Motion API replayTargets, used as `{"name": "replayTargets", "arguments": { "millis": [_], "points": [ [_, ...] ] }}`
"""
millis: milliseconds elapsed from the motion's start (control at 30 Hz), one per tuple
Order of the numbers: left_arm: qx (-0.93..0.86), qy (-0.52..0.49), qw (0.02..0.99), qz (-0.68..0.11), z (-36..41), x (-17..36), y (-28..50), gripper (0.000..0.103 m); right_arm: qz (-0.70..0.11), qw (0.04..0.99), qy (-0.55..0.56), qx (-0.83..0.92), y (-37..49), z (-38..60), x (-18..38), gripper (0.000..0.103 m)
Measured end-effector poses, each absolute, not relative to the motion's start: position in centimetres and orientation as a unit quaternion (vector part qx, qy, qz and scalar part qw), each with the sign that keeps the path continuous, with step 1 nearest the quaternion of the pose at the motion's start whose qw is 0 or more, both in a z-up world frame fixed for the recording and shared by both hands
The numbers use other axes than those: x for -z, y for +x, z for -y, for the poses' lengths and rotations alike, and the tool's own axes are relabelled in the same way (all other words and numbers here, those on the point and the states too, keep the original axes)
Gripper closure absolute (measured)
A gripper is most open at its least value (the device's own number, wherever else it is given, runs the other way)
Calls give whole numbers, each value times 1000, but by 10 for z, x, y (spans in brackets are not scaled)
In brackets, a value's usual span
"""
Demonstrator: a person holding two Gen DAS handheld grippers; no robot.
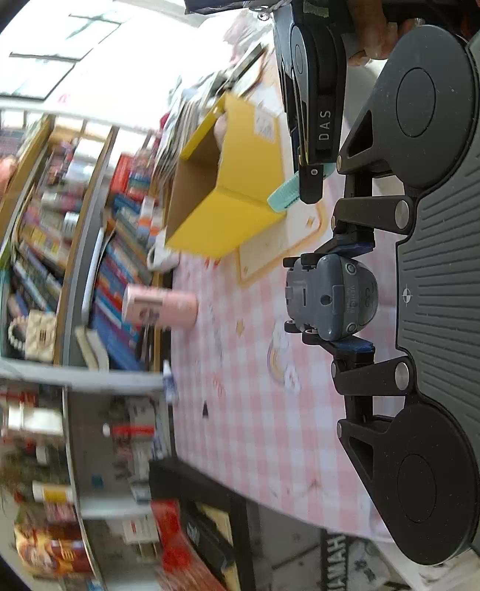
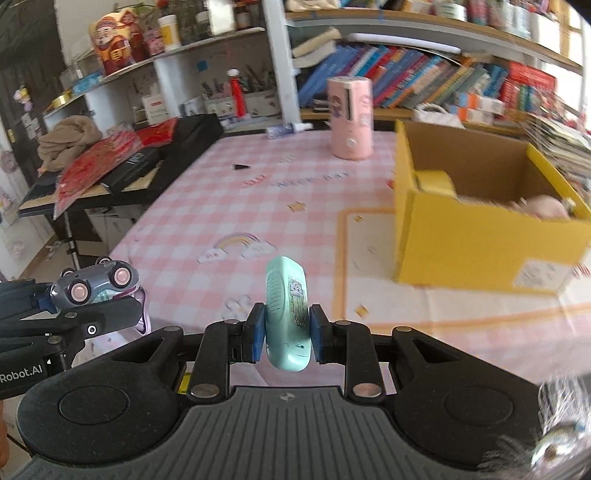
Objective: Organize objects
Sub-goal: 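Carry the toy car with the left tool while the right tool carries the mint-green stick to the box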
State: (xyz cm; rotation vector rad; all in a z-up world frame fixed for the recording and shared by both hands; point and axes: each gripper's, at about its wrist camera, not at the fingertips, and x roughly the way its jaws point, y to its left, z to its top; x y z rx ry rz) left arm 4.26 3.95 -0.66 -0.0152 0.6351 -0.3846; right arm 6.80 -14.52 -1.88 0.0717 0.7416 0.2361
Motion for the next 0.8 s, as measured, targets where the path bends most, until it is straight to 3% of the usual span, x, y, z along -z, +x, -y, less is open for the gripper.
{"name": "replayTargets", "arguments": {
  "millis": [800],
  "points": [
    [345,41,888,-300,65,6,48,64,-359,928,90,48,5,249,18,80]
  ]
}}
